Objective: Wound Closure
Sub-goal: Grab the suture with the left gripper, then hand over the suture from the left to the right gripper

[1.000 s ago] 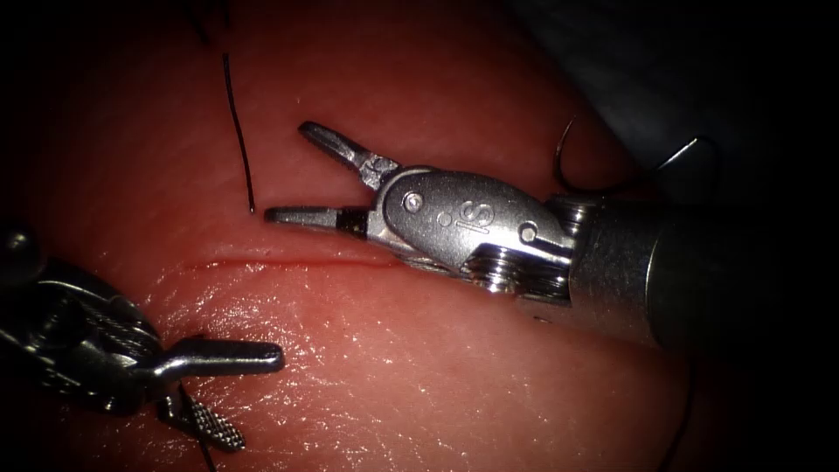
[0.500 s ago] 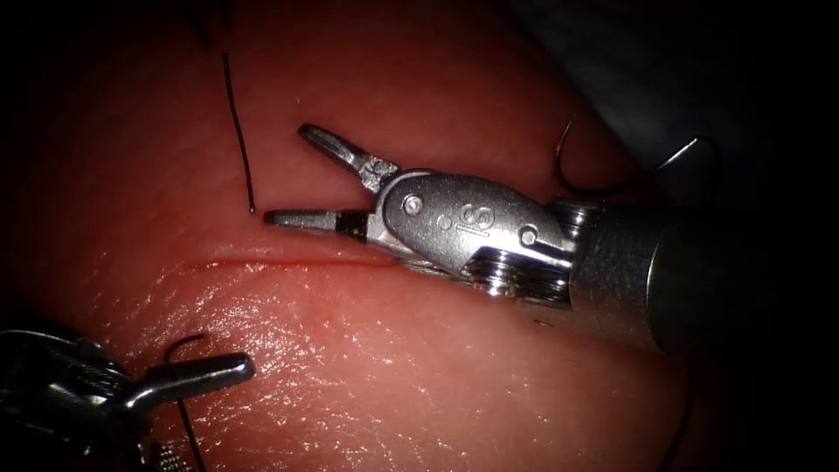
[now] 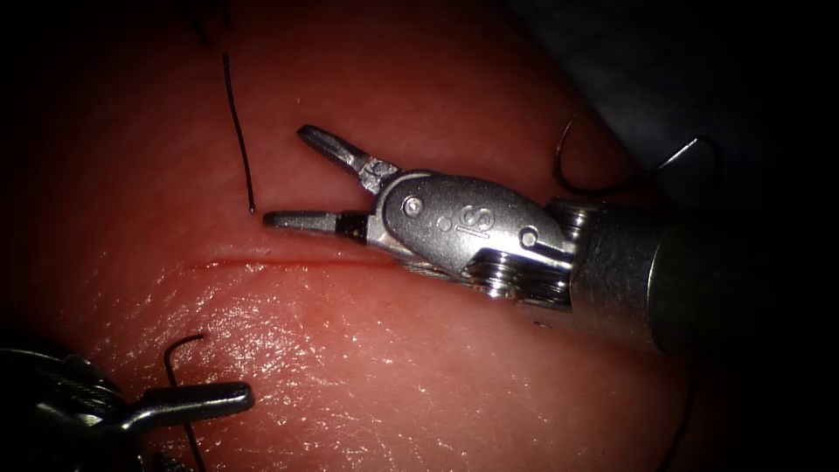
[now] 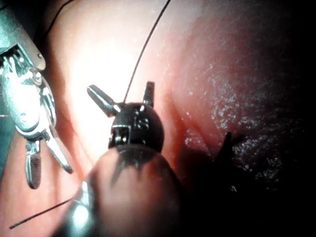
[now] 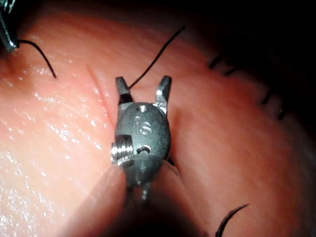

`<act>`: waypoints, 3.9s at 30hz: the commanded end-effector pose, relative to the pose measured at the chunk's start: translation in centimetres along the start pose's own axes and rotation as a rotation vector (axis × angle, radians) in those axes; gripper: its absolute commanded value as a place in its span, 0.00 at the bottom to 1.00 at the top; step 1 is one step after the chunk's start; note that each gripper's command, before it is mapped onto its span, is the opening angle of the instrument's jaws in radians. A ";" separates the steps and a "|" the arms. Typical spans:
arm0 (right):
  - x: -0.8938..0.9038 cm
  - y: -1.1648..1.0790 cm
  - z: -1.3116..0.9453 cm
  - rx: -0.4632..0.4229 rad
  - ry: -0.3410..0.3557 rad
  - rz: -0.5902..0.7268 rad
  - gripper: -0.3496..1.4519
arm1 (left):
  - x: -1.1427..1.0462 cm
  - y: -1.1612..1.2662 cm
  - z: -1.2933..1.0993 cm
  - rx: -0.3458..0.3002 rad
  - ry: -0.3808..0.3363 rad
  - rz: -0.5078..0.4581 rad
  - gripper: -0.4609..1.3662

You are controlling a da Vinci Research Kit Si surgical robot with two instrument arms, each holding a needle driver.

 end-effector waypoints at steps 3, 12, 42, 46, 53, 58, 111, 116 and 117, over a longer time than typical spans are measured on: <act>-0.01 -0.01 0.00 0.007 -0.002 -0.001 0.76 | -0.02 -0.03 0.00 -0.015 0.031 0.008 0.06; -0.03 -0.06 -0.01 0.021 -0.018 -0.023 0.85 | -0.17 -0.15 -0.15 -0.032 0.070 0.053 0.06; -0.01 -0.80 0.28 0.403 0.161 -0.009 0.76 | -0.30 -0.27 -0.40 -0.062 0.166 0.103 0.06; 0.05 -0.92 0.34 0.438 0.184 0.000 0.72 | -0.29 -0.27 -0.41 -0.066 0.169 0.103 0.06; 0.10 -0.99 0.48 0.443 0.195 0.000 0.69 | -0.25 -0.27 -0.42 -0.066 0.170 0.101 0.06; 0.12 -0.95 0.58 0.426 0.202 0.006 0.69 | -0.23 -0.25 -0.42 -0.066 0.170 0.095 0.06; 0.28 -0.60 0.31 0.359 0.269 -0.036 0.00 | -0.10 -0.30 -0.19 0.035 0.174 -0.005 0.97; 0.20 -0.47 0.28 0.323 0.236 -0.044 0.00 | -0.02 -0.29 -0.14 0.039 0.170 0.021 0.97; 0.19 -0.44 0.28 0.318 0.230 -0.045 0.00 | -0.01 -0.30 -0.14 0.039 0.170 0.026 0.97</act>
